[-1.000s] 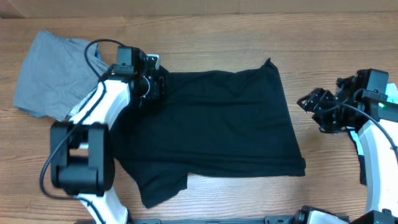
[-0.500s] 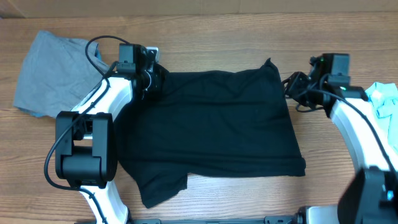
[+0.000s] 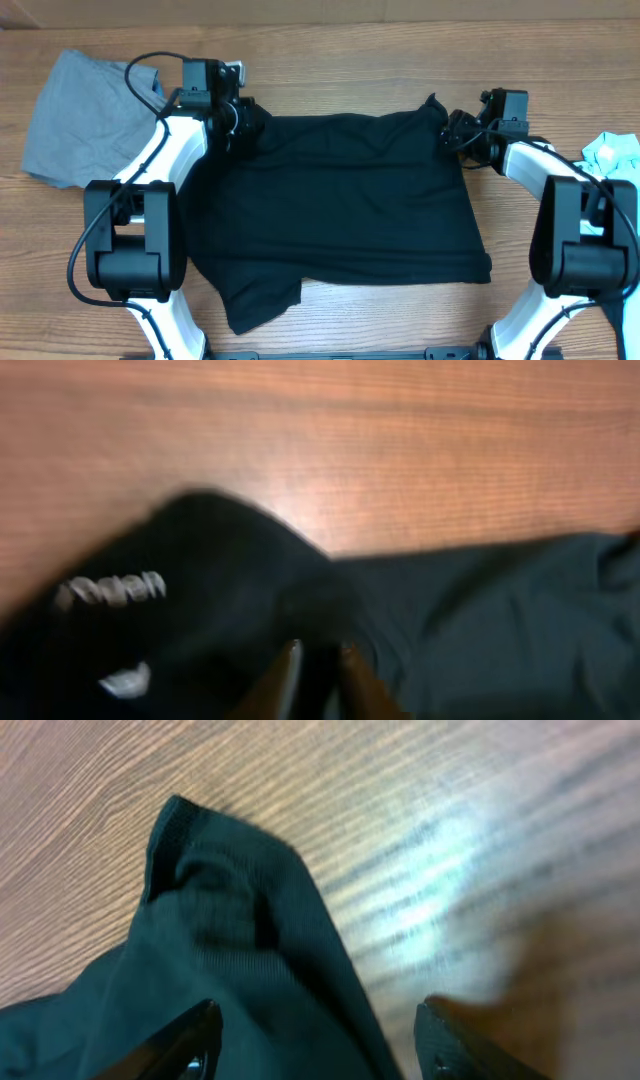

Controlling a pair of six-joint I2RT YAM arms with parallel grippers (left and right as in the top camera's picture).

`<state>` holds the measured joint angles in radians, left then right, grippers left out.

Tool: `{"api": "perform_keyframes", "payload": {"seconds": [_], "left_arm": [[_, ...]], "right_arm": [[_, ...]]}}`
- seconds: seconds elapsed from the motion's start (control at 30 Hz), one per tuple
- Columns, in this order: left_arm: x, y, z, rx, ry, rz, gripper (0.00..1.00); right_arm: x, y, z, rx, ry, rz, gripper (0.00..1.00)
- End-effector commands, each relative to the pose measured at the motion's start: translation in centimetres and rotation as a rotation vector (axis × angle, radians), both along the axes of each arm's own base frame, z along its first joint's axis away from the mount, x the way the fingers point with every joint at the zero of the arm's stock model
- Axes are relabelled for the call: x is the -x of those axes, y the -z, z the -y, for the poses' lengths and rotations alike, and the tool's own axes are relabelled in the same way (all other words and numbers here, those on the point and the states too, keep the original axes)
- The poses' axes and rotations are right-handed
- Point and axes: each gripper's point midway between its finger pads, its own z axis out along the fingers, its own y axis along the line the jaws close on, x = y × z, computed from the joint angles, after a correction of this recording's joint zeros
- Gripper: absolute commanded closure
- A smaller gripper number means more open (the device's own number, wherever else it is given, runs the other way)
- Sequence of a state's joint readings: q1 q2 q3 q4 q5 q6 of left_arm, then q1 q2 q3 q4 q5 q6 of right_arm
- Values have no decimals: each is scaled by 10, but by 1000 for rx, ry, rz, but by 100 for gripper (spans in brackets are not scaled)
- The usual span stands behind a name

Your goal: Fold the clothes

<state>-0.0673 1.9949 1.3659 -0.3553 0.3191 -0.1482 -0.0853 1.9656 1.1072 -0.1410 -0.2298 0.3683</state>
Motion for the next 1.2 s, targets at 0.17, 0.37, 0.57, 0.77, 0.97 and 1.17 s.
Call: {"api": "perform_keyframes", "payload": {"seconds": [0.17, 0.37, 0.57, 0.77, 0.97, 1.17], "left_arm": [[19, 38, 14, -55, 63, -101, 75], [20, 64, 27, 6, 102, -129, 87], [-8, 43, 16, 44, 13, -49, 96], [-45, -7, 1, 90, -46, 69, 96], [-67, -36, 0, 98, -46, 164, 96], [-65, -31, -6, 74, -76, 141, 96]], "right_arm": [[-1, 18, -12, 5, -140, 16, 51], [6, 20, -15, -7, -180, -7, 75], [2, 8, -1, 5, -148, 20, 95], [-11, -14, 21, -19, -65, 84, 96], [-17, -21, 23, -34, -72, 115, 67], [-14, -19, 22, -39, -73, 101, 45]]}}
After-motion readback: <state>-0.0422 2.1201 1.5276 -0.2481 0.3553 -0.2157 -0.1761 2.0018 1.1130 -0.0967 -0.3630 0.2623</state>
